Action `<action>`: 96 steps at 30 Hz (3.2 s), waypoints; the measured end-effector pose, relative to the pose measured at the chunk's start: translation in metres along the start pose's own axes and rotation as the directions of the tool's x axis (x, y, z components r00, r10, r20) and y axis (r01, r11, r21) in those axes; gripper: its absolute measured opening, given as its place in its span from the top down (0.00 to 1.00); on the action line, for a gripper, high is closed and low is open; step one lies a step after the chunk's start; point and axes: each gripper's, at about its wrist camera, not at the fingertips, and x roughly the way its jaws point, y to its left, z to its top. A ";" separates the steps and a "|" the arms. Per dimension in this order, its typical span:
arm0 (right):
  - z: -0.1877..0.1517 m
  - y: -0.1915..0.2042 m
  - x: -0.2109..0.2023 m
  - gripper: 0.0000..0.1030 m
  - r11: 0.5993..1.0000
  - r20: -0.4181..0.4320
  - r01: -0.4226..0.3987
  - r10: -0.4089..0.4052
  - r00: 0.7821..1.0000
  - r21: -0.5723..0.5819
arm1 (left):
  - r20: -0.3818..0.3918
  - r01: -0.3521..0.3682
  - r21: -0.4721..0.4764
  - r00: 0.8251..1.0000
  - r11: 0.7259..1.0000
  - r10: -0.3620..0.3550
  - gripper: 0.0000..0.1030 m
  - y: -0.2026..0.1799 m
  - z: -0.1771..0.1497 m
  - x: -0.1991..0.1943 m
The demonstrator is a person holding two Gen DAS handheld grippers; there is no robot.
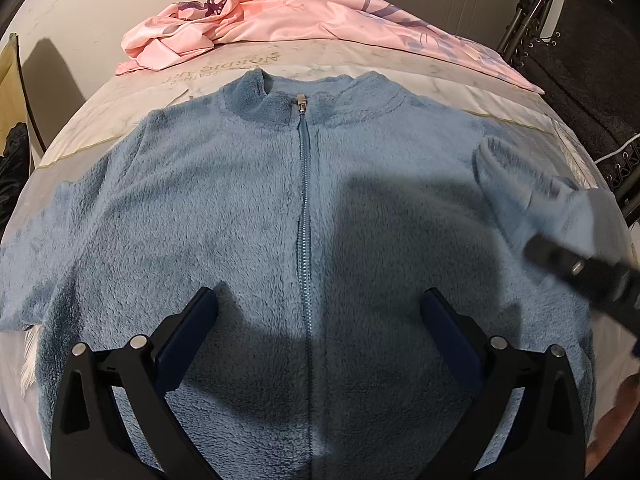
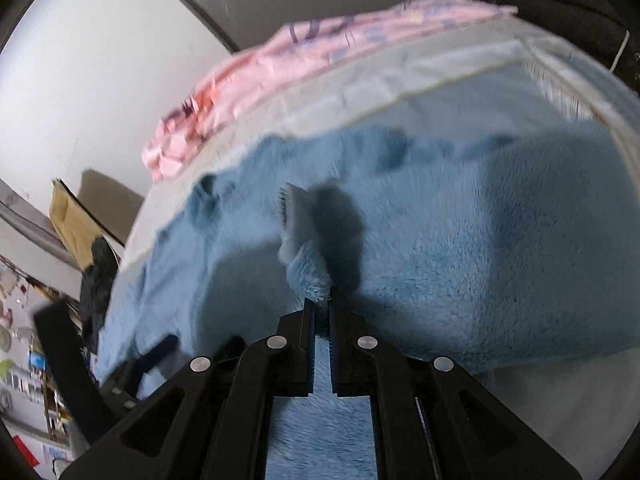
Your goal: Fold small clothes
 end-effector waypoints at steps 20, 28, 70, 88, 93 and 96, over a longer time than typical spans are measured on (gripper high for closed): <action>-0.005 -0.109 -0.139 0.62 0.996 0.277 0.007 -0.030 0.961 0.086 | -0.204 0.302 0.104 0.939 0.947 -0.277 0.75 -0.093 0.058 0.024; -0.004 -0.122 -0.144 0.62 0.992 0.288 0.004 -0.040 0.957 0.123 | 0.049 0.235 0.110 0.969 0.966 -0.241 0.91 -0.044 0.094 -0.058; -0.007 0.040 -0.014 0.64 0.916 0.044 0.177 -0.173 0.984 -0.359 | -0.030 -0.065 0.039 0.997 0.997 0.066 0.28 0.084 0.020 -0.005; -0.039 0.044 -0.041 0.62 0.977 0.052 0.086 -0.078 0.996 -0.195 | 0.017 -0.065 -0.746 0.993 0.663 0.116 0.31 0.401 -0.086 -0.096; -0.045 0.058 -0.048 0.60 0.973 0.065 0.091 -0.079 0.995 -0.212 | 0.042 -0.048 -0.787 0.990 0.616 0.131 0.30 0.424 -0.098 -0.095; -0.044 0.061 -0.051 0.60 0.972 0.075 0.099 -0.085 0.994 -0.212 | 0.058 -0.037 -0.807 0.988 0.590 0.142 0.30 0.435 -0.092 -0.091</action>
